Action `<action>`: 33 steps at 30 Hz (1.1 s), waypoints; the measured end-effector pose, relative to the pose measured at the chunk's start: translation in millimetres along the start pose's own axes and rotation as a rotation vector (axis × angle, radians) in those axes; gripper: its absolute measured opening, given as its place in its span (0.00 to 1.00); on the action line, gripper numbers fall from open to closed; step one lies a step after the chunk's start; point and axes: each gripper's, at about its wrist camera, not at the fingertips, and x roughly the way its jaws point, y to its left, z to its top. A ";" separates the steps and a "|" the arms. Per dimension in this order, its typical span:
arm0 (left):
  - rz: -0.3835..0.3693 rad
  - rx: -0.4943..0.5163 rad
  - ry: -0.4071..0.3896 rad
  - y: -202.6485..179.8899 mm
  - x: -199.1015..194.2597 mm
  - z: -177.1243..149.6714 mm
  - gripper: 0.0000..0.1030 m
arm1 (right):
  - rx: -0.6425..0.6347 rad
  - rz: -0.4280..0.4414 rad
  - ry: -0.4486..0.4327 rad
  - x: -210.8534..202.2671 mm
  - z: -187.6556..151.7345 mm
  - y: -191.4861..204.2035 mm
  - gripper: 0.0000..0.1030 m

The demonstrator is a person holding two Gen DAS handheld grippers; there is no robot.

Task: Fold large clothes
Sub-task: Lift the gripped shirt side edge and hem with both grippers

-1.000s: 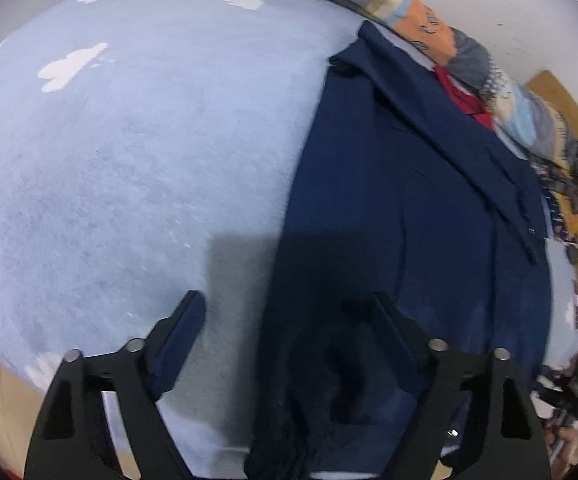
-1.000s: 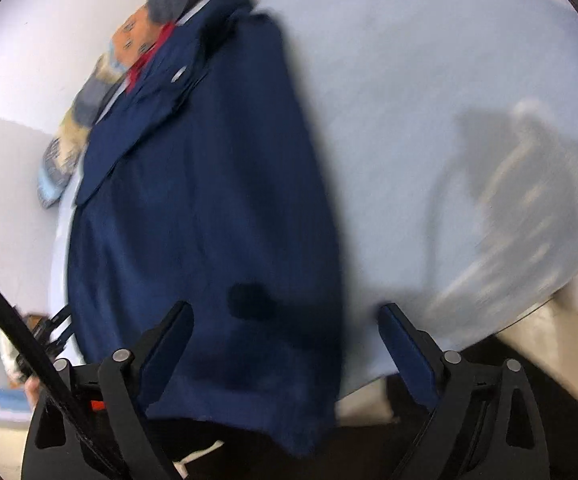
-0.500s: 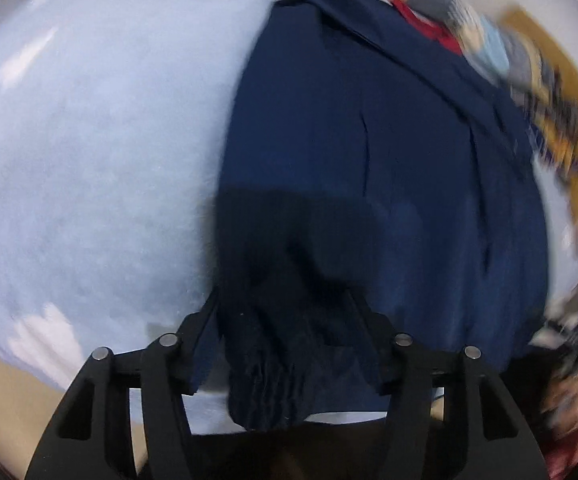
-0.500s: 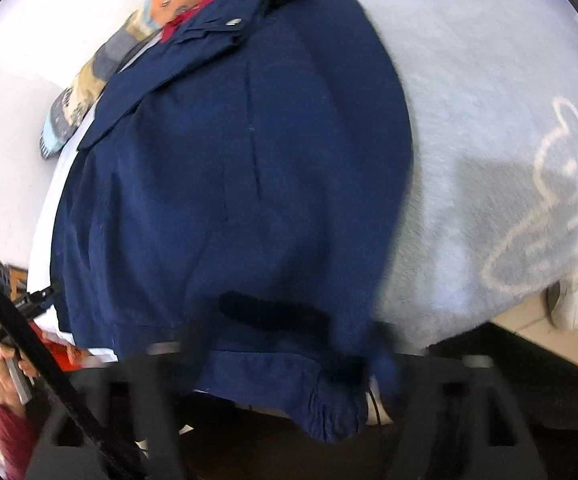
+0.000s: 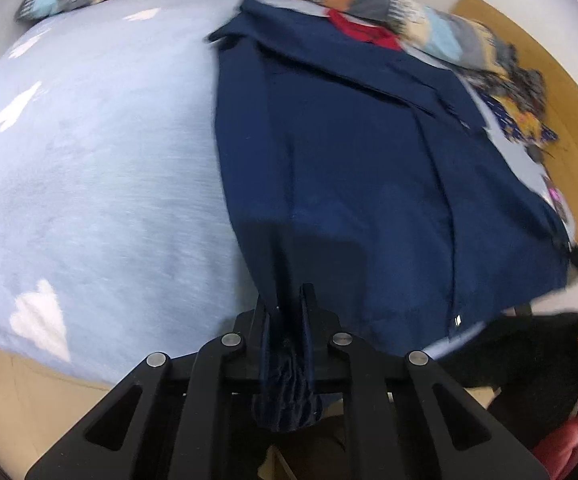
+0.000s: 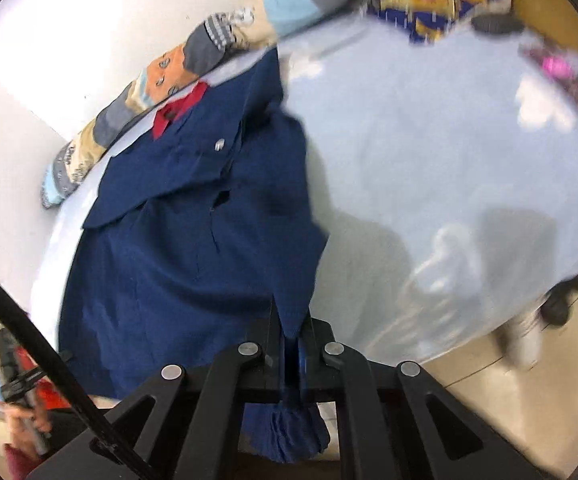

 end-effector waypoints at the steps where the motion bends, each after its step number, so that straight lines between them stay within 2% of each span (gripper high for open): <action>1: 0.002 0.005 0.002 -0.7 1.4 -0.5 0.12 | -0.009 -0.007 0.002 -4.3 5.9 -0.5 0.04; 4: 0.015 -0.017 0.025 7.4 10.6 -3.0 0.12 | 0.011 0.008 0.032 -2.8 7.6 -4.3 0.05; 7: 0.011 -0.067 0.081 20.9 30.8 0.0 0.22 | 0.042 0.024 0.072 7.4 1.7 -10.1 0.05; 8: 0.022 -0.067 0.094 18.1 34.4 0.8 0.30 | 0.060 0.043 0.092 7.9 -5.6 -15.2 0.05; 10: 0.024 -0.051 0.108 15.0 38.5 1.1 0.55 | 0.080 0.054 0.109 13.0 -11.7 -16.7 0.05; 11: 0.036 -0.042 0.114 13.0 41.4 0.8 0.73 | 0.089 0.059 0.117 15.2 -14.3 -17.2 0.08; 13: 0.058 -0.011 0.124 6.7 48.3 0.9 0.73 | 0.089 0.058 0.134 21.8 -17.3 -16.0 0.09; 14: 0.060 0.016 0.138 3.5 52.9 -0.1 0.62 | 0.077 0.056 0.146 26.9 -18.5 -13.9 0.11; 15: 0.074 0.032 0.144 0.8 55.9 -1.3 0.33 | 0.069 0.052 0.155 29.9 -20.0 -11.6 0.14; 16: 0.093 0.058 0.151 -2.1 59.6 -3.0 0.29 | 0.062 0.049 0.165 32.9 -21.6 -9.8 0.27; 17: 0.106 0.080 0.146 -4.9 59.1 -4.2 0.28 | 0.047 0.046 0.182 38.0 -24.7 -7.1 0.47; 19: 0.106 0.093 0.122 -7.7 53.1 -4.5 0.25 | 0.014 0.024 0.199 43.8 -28.9 -1.2 0.63; 20: 0.102 0.088 0.109 -8.1 49.6 -4.3 0.25 | -0.016 -0.003 0.205 46.8 -31.8 3.4 0.64; 22: 0.092 0.078 0.088 -6.7 42.6 -4.8 0.24 | -0.059 -0.054 0.227 53.7 -36.4 8.5 0.64; 25: 0.073 0.069 0.061 -1.2 30.8 -7.5 0.23 | -0.103 -0.064 0.256 59.0 -43.9 13.7 0.16; 28: 0.036 0.050 0.015 2.4 11.0 -6.6 0.23 | -0.134 0.002 0.235 42.7 -44.7 25.1 0.15; 30: 0.011 0.040 -0.032 7.7 -10.7 -5.0 0.22 | -0.138 0.093 0.218 24.4 -46.3 33.2 0.15; 31: 0.012 0.032 -0.051 12.9 -19.5 -3.3 0.22 | -0.135 0.142 0.208 15.1 -46.7 35.8 0.15; 33: 0.022 0.022 -0.083 22.1 -34.8 1.0 0.22 | -0.117 0.307 0.194 -3.4 -45.5 37.8 0.15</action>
